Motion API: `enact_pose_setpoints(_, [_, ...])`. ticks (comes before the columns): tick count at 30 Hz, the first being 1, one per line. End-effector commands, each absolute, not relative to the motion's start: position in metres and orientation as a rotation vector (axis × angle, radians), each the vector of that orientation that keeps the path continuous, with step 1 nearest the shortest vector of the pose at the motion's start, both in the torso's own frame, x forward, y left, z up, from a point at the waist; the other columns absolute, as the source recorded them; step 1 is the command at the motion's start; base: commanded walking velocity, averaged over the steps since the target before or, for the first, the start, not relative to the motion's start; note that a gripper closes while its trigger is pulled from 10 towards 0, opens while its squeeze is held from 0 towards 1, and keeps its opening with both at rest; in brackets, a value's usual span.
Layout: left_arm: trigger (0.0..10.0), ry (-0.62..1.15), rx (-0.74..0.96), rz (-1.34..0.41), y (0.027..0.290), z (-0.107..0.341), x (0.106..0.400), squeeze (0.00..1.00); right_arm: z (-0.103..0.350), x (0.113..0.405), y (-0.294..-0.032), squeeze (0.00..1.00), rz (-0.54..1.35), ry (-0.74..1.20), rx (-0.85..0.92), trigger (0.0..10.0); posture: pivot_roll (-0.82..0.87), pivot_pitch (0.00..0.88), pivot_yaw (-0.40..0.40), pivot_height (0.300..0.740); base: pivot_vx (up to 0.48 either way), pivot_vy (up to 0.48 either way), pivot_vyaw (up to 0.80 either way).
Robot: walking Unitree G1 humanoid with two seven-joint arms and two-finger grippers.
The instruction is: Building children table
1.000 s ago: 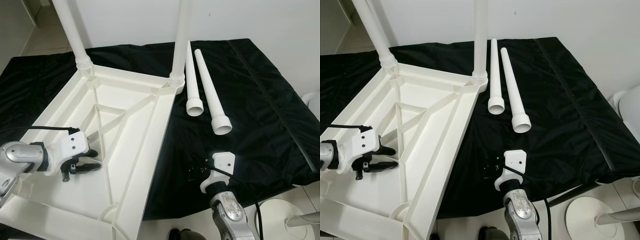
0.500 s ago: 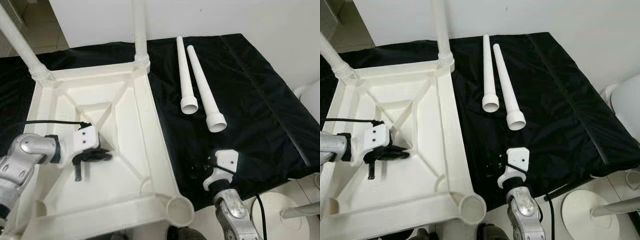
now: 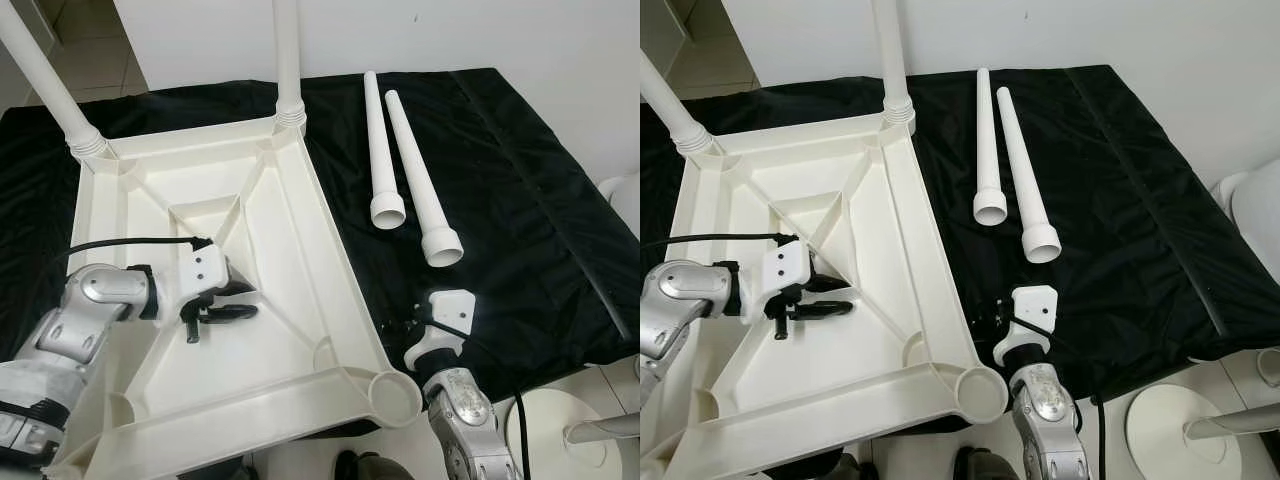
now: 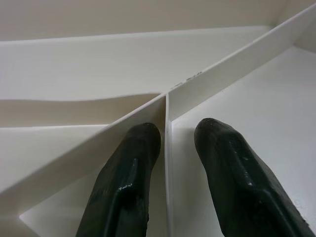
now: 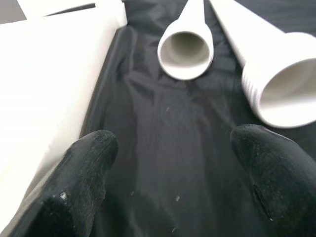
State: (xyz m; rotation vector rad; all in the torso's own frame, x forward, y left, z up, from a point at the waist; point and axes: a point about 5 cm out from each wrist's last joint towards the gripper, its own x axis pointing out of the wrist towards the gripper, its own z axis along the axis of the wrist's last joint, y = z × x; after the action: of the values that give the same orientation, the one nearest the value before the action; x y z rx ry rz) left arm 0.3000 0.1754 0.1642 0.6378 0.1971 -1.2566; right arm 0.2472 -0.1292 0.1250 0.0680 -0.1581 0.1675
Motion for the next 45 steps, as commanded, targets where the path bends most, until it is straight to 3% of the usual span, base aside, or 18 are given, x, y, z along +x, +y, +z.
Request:
enact_pose_setpoints(1, [10.0, 0.099, 0.586, -1.005, 0.173, 0.166, 0.311, 0.00, 0.125, 0.248, -0.127, 0.00, 0.179, -0.174, 0.066, 10.0, -0.03, 0.150, 0.000, 0.740, 0.000, 0.000, 0.00])
enact_pose_setpoints(9, [10.0, 0.016, 0.506, -1.056, 0.164, 0.182, 0.309, 0.00, 0.133, 0.260, -0.132, 0.00, 0.162, -0.228, 0.028, 10.0, -0.01, 0.130, 0.001, 0.740, 0.000, 0.000, 0.00])
enact_pose_setpoints(22, [10.0, -0.064, 0.681, -0.983, 0.174, 0.209, 0.323, 0.00, 0.143, 0.285, -0.137, 0.00, 0.113, -0.271, 0.054, 10.0, 0.02, 0.100, -0.010, 0.740, 0.000, 0.000, 0.00])
enact_pose_setpoints(39, [10.0, -0.178, 0.356, -0.653, 0.145, 0.219, 0.350, 0.00, 0.158, 0.311, -0.162, 0.00, -0.035, -0.277, 0.013, 10.0, 0.01, 0.087, -0.011, 0.740, 0.000, 0.000, 0.00])
enact_pose_setpoints(40, [10.0, -0.217, 0.232, -0.620, 0.132, 0.222, 0.348, 0.00, 0.160, 0.313, -0.173, 0.70, -0.073, -0.285, 0.011, 10.0, 0.00, 0.081, -0.006, 0.740, 0.000, 0.000, 0.00])
enact_pose_setpoints(41, [10.0, -0.217, 0.232, -0.620, 0.132, 0.222, 0.348, 0.00, 0.160, 0.313, -0.173, 0.70, -0.073, -0.285, 0.011, 10.0, 0.00, 0.081, -0.006, 0.740, 0.000, 0.000, 0.00])
enact_pose_setpoints(42, [10.0, -0.237, 0.182, -0.602, 0.126, 0.222, 0.346, 0.00, 0.161, 0.315, -0.178, 0.98, -0.093, -0.285, 0.016, 10.0, 0.00, 0.081, -0.006, 0.740, 0.000, 0.000, 0.00])
enact_pose_setpoints(45, [10.0, -0.225, 0.096, -0.616, 0.112, 0.216, 0.338, 0.00, 0.164, 0.318, -0.187, 1.00, -0.113, -0.286, 0.024, 10.0, 0.00, 0.080, -0.004, 0.740, 0.000, 0.000, 0.00])
